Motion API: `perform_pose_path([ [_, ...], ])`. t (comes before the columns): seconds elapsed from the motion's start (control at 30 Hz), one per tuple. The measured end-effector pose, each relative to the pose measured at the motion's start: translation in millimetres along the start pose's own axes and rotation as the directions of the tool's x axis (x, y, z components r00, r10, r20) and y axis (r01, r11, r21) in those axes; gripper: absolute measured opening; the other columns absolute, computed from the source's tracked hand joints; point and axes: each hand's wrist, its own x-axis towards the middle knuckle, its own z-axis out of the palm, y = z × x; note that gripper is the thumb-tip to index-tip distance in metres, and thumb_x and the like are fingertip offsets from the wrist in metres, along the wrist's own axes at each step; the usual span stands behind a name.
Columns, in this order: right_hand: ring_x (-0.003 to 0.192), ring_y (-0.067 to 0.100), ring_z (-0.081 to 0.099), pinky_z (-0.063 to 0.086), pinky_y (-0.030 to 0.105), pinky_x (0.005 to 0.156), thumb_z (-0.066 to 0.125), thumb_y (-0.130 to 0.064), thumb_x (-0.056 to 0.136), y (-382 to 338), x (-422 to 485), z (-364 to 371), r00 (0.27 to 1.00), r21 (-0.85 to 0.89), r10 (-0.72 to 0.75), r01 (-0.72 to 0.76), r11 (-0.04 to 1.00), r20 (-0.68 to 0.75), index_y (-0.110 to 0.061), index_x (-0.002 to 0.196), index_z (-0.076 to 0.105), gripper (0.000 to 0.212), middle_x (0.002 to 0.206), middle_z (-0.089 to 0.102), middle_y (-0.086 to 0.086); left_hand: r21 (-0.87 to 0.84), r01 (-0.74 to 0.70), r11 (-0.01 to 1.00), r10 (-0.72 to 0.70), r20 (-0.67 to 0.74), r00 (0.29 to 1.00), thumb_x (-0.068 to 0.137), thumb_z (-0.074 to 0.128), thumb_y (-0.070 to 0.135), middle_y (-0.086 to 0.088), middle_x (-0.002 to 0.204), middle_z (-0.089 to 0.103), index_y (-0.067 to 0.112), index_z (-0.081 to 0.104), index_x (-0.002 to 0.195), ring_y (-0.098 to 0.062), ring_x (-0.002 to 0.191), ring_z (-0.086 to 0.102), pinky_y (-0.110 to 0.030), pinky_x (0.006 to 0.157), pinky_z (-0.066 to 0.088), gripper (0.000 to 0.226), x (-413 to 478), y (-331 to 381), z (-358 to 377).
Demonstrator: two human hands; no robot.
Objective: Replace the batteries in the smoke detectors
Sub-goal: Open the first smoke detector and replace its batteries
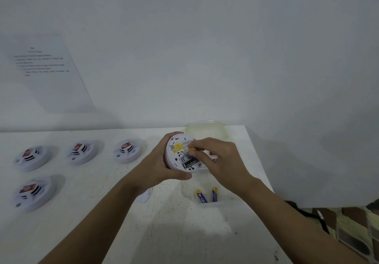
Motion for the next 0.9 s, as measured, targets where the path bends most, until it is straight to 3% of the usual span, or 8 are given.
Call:
perform_pose_path([
  [0.1, 0.091, 0.014, 0.068, 0.056, 0.026, 0.077, 0.072, -0.012, 0.090, 4, 1, 2, 0.991, -0.110, -0.113, 0.119, 0.987, 0.065, -0.012, 0.105, 0.075, 0.016, 0.099, 0.076, 0.002, 0.012, -0.009, 1.000, 0.009, 0.000, 1.000, 0.072, 0.086, -0.001, 0.005, 0.127, 0.062, 0.030, 0.044, 0.138, -0.014, 0.116, 0.064, -0.028, 0.085, 0.059, 0.085, 1, 1, -1],
  [0.17, 0.093, 0.017, 0.068, 0.055, 0.036, 0.078, 0.072, -0.010, 0.089, 9, 3, 4, 0.969, -0.167, -0.204, 0.226, 0.960, 0.136, -0.014, 0.103, 0.076, 0.015, 0.101, 0.076, 0.000, 0.020, -0.017, 1.000, 0.017, -0.005, 1.000, 0.072, 0.085, -0.001, 0.006, 0.128, 0.061, 0.032, 0.044, 0.134, -0.009, 0.115, 0.063, -0.021, 0.082, 0.057, 0.081, -1, 3, -2],
  [0.33, 0.094, 0.013, 0.060, 0.051, 0.035, 0.075, 0.071, -0.005, 0.087, 11, 4, 8, 0.957, -0.169, -0.241, 0.268, 0.948, 0.164, -0.015, 0.102, 0.078, 0.019, 0.100, 0.072, 0.002, 0.032, -0.006, 0.999, 0.006, 0.015, 1.000, 0.073, 0.084, -0.004, 0.011, 0.119, 0.064, 0.031, 0.044, 0.135, -0.010, 0.112, 0.065, -0.023, 0.080, 0.058, 0.081, -5, 4, -7],
  [0.53, 0.087, 0.011, 0.068, 0.057, 0.033, 0.072, 0.078, -0.021, 0.087, 1, 8, 8, 0.987, 0.121, 0.027, -0.046, 0.992, 0.156, -0.014, 0.098, 0.081, 0.014, 0.092, 0.071, -0.002, 0.043, -0.012, 0.999, 0.011, 0.019, 1.000, 0.073, 0.084, -0.006, 0.011, 0.117, 0.065, 0.027, 0.044, 0.135, -0.011, 0.110, 0.066, -0.025, 0.079, 0.059, 0.081, -10, 6, -12],
  [0.7, 0.087, 0.014, 0.067, 0.047, 0.015, 0.067, 0.090, -0.027, 0.072, -11, 10, 12, 0.971, 0.222, 0.228, -0.240, 0.945, 0.079, -0.019, 0.086, 0.081, 0.019, 0.083, 0.069, -0.008, 0.058, -0.034, 0.998, 0.034, 0.002, 0.999, 0.073, 0.084, -0.006, 0.015, 0.119, 0.065, 0.031, 0.042, 0.136, -0.009, 0.113, 0.065, -0.021, 0.080, 0.057, 0.085, -9, 9, -11],
  [0.8, 0.097, 0.011, 0.058, 0.042, 0.010, 0.072, 0.095, -0.041, 0.058, -11, 7, 16, 0.936, 0.222, 0.352, -0.338, 0.915, -0.026, -0.029, 0.093, 0.070, 0.044, 0.093, 0.064, -0.013, 0.056, -0.052, 0.997, 0.053, -0.014, 0.999, 0.071, 0.085, -0.005, 0.017, 0.123, 0.063, 0.032, 0.040, 0.139, -0.011, 0.118, 0.063, -0.023, 0.081, 0.058, 0.090, -9, 10, -11],
  [0.9, 0.101, 0.013, 0.053, 0.043, 0.012, 0.069, 0.090, -0.060, 0.045, -6, 7, 17, 0.845, 0.209, 0.534, -0.526, 0.824, 0.025, -0.035, 0.103, 0.050, 0.074, 0.101, 0.056, -0.011, 0.086, -0.060, 0.994, 0.063, -0.025, 0.998, 0.070, 0.087, -0.003, 0.023, 0.124, 0.059, 0.031, 0.038, 0.140, -0.006, 0.121, 0.059, -0.022, 0.083, 0.057, 0.091, -9, 8, -12],
])
